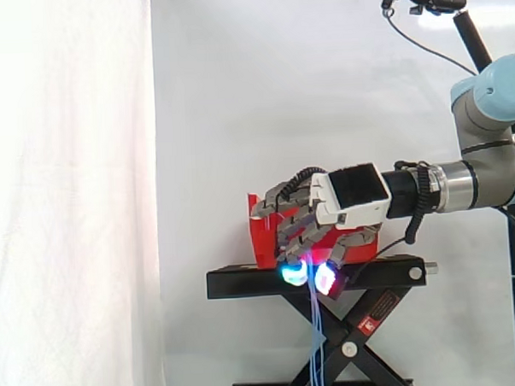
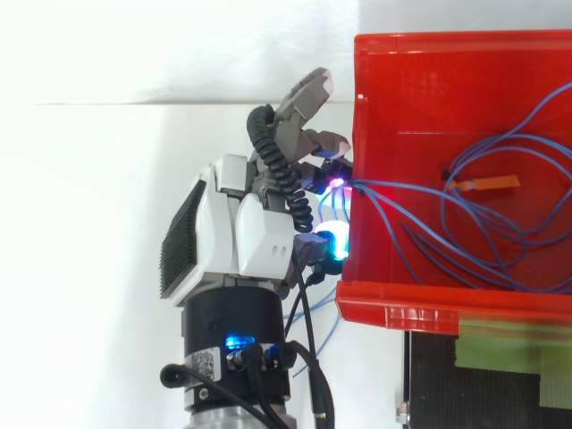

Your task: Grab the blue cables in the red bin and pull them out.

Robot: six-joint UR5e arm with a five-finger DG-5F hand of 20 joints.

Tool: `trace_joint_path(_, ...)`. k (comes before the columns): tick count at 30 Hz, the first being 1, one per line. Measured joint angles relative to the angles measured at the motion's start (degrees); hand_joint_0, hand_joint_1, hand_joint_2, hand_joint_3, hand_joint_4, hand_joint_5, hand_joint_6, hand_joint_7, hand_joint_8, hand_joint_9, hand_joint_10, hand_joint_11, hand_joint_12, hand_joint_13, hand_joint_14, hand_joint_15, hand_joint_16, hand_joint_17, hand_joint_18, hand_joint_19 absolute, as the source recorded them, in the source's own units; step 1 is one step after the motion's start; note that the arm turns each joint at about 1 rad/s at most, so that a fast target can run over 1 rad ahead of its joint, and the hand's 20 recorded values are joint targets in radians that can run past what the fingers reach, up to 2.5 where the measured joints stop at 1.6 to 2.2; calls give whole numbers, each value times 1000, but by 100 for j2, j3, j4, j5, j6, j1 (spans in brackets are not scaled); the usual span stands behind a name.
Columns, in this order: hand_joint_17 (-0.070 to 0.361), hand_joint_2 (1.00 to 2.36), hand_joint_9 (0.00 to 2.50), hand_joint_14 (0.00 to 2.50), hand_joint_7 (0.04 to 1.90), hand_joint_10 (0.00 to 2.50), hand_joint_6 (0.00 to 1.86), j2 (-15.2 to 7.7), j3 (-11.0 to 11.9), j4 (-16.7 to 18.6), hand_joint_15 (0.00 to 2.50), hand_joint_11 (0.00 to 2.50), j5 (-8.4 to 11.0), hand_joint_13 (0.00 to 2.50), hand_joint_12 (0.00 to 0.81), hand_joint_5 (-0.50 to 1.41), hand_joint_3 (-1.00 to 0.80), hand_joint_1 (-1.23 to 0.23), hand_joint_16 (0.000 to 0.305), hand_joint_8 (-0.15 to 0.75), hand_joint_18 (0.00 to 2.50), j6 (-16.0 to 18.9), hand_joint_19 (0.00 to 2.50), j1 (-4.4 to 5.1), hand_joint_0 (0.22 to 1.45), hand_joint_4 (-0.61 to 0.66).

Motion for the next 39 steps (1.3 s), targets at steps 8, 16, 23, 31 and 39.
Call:
trace_joint_path(8, 104, 1000, 903, 9, 931, 23, 56, -1, 0, -13, 227, 724, -8, 456, 355, 1069, -1000, -974, 46, 259, 349, -6, 328, -8, 824, 29)
trace_joint_path(16, 103, 1000, 918, 9, 931, 25, 86, 0, 0, -14, 217, 724, -8, 463, 351, 1072, -1000, -944, 46, 255, 363, -41, 330, 0, 841, 12)
trace_joint_path(23, 102, 1000, 945, 8, 941, 24, 93, -2, 0, -24, 216, 726, -3, 476, 347, 1089, -1000, -909, 45, 254, 372, -50, 328, 18, 867, 3)
trace_joint_path(31, 100, 1000, 956, 8, 936, 23, 163, 1, 1, -134, 216, 736, -2, 492, 346, 1073, -1000, -894, 44, 257, 387, -42, 330, 62, 883, 7)
trace_joint_path(39, 98, 1000, 955, 9, 881, 22, 304, 1, 4, -279, 210, 743, -2, 501, 347, 1032, -1000, -861, 44, 263, 400, 108, 326, 144, 904, 22)
